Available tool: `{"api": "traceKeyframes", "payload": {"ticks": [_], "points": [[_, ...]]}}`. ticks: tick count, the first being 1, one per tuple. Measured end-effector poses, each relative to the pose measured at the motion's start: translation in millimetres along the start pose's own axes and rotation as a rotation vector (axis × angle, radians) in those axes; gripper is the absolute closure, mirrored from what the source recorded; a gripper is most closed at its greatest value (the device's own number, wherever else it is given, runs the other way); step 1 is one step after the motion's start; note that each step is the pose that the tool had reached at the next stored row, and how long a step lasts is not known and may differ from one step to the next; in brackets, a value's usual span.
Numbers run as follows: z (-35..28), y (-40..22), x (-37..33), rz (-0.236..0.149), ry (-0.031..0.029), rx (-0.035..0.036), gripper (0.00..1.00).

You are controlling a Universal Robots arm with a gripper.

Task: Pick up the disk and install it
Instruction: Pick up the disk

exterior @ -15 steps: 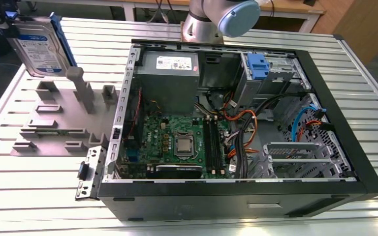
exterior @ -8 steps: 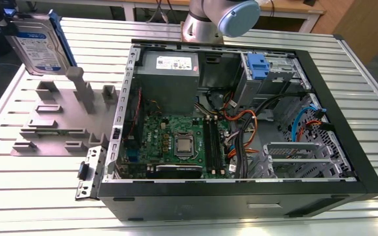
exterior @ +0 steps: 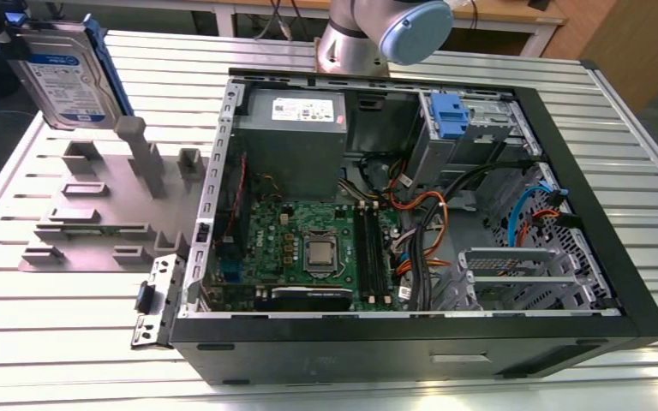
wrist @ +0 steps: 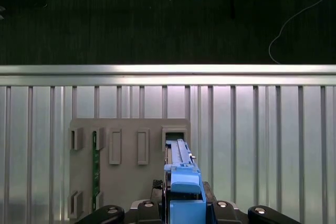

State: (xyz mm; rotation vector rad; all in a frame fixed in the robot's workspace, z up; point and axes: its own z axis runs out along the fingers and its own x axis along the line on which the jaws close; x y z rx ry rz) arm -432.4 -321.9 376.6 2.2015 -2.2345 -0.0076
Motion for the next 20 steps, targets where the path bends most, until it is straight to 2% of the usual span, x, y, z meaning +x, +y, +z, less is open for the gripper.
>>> {"api": "traceKeyframes", "payload": {"ticks": [9, 20], "points": [[-1.4, 0.0, 0.0, 0.000, 0.0002, -0.0004, 0.64], [-10.8, 0.1, 0.0, 0.000, 0.0001, -0.0001, 0.64]]}}
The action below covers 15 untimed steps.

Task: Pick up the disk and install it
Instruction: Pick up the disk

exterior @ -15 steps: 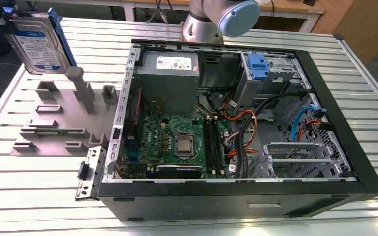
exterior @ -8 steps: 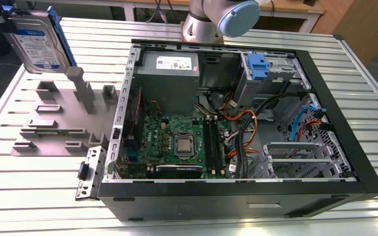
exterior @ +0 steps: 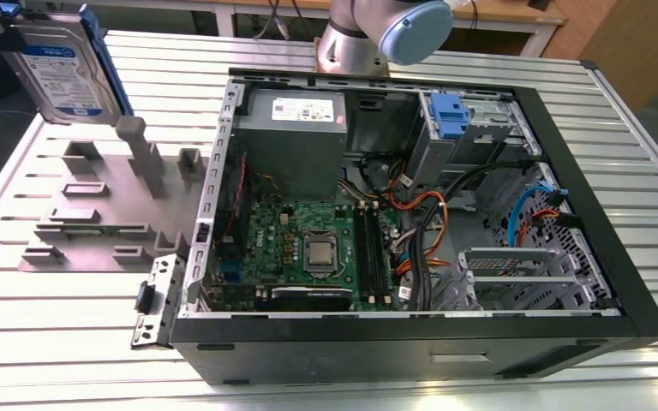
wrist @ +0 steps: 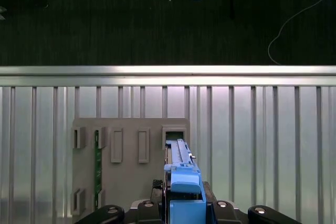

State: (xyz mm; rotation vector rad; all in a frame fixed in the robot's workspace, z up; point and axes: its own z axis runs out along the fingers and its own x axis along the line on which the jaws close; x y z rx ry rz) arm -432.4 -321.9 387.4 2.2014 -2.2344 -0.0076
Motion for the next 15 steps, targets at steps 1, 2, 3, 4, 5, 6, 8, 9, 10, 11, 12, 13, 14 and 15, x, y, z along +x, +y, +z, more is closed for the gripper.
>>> {"api": "traceKeyframes", "payload": {"ticks": [1, 2, 3, 4, 5, 6, 8, 9, 10, 11, 12, 13, 14, 15], "points": [[-0.6, 0.0, 0.0, 0.000, 0.0001, 0.0001, 0.64], [-1.0, 0.0, 0.0, 0.000, 0.0001, 0.0001, 0.64], [-1.5, 0.0, 0.0, 0.000, 0.0001, 0.0001, 0.64], [-1.9, 0.0, 0.0, 0.000, 0.0001, 0.0000, 0.64], [-2.3, 0.0, 0.0, 0.000, 0.0001, 0.0001, 0.64], [-2.6, 0.0, 0.0, 0.000, 0.0001, 0.0001, 0.64], [-3.4, 0.0, 0.0, 0.000, 0.0002, 0.0000, 0.64], [-3.9, 0.0, 0.0, 0.000, 0.0002, -0.0001, 0.64], [-4.3, 0.0, 0.0, 0.000, 0.0002, 0.0000, 0.64], [-4.8, 0.0, 0.0, 0.000, 0.0003, 0.0000, 0.64], [-5.4, 0.0, 0.0, 0.000, 0.0004, -0.0001, 0.64], [-5.8, 0.0, 0.0, 0.000, 0.0004, 0.0000, 0.64], [-6.5, 0.0, 0.0, 0.000, 0.0005, 0.0000, 0.64], [-7.3, 0.0, 0.0, 0.000, 0.0006, 0.0000, 0.64]]}}
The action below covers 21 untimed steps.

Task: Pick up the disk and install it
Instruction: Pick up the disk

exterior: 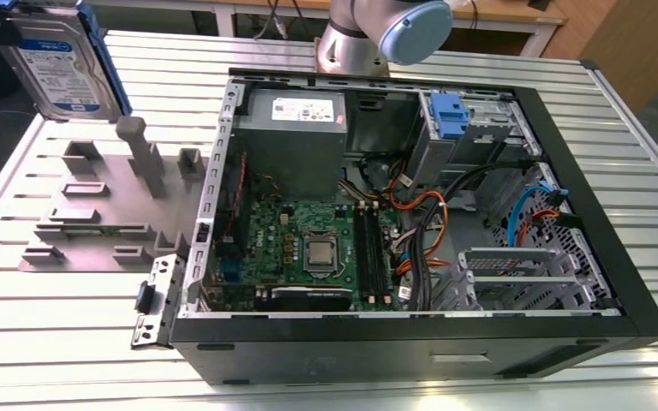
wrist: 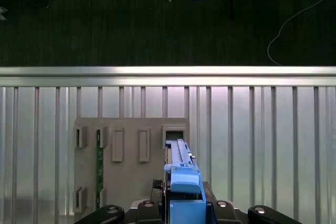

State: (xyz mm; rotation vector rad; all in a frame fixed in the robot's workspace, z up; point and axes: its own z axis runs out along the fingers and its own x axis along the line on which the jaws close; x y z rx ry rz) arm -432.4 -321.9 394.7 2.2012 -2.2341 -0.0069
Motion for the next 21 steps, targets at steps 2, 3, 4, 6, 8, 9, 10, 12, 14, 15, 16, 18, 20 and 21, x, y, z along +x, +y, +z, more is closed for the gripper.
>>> {"api": "traceKeyframes", "payload": {"ticks": [2, 3, 4, 6, 8, 9, 10, 12, 14, 15, 16, 18, 20, 21], "points": [[-1.6, 0.0, 0.0, 0.000, 0.0000, 0.0001, 0.64], [-2.4, 0.0, 0.0, 0.000, 0.0000, 0.0001, 0.64], [-3.1, 0.0, 0.0, 0.000, 0.0000, 0.0001, 0.64], [-4.6, 0.0, 0.0, 0.000, 0.0000, 0.0001, 0.64], [-5.9, 0.1, 0.0, 0.000, 0.0001, 0.0000, 0.64], [-6.6, 0.1, 0.0, 0.000, 0.0001, 0.0001, 0.64], [-7.3, 0.1, 0.0, 0.000, 0.0001, 0.0000, 0.64], [-8.8, 0.1, 0.0, 0.000, 0.0001, 0.0000, 0.64], [-10.1, 0.1, 0.0, 0.000, 0.0001, 0.0000, 0.64], [-10.8, 0.1, 0.0, 0.000, 0.0001, 0.0001, 0.64], [-11.4, 0.1, 0.0, 0.000, 0.0001, 0.0001, 0.64], [-12.7, 0.1, 0.0, 0.000, 0.0001, 0.0001, 0.64], [-14.2, 0.1, 0.0, 0.000, 0.0001, 0.0000, 0.64], [-15.4, 0.1, 0.0, 0.000, 0.0002, 0.0000, 0.64]]}}
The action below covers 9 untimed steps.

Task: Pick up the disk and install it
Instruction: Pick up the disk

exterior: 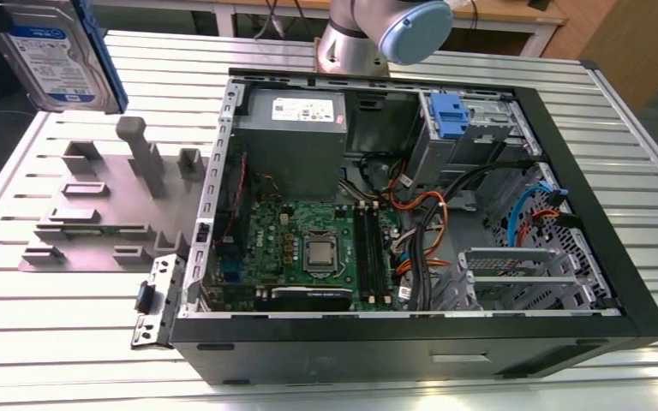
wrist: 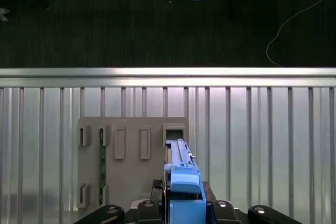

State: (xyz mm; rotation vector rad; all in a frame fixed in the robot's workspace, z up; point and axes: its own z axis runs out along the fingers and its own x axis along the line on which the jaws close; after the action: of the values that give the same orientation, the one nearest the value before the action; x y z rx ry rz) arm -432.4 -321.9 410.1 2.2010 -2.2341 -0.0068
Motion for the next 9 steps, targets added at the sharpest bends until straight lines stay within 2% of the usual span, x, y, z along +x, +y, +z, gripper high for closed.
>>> {"api": "traceKeyframes", "payload": {"ticks": [9], "points": [[-8.9, 0.1, 0.0, 0.000, 0.0000, 0.0000, 0.64]]}}
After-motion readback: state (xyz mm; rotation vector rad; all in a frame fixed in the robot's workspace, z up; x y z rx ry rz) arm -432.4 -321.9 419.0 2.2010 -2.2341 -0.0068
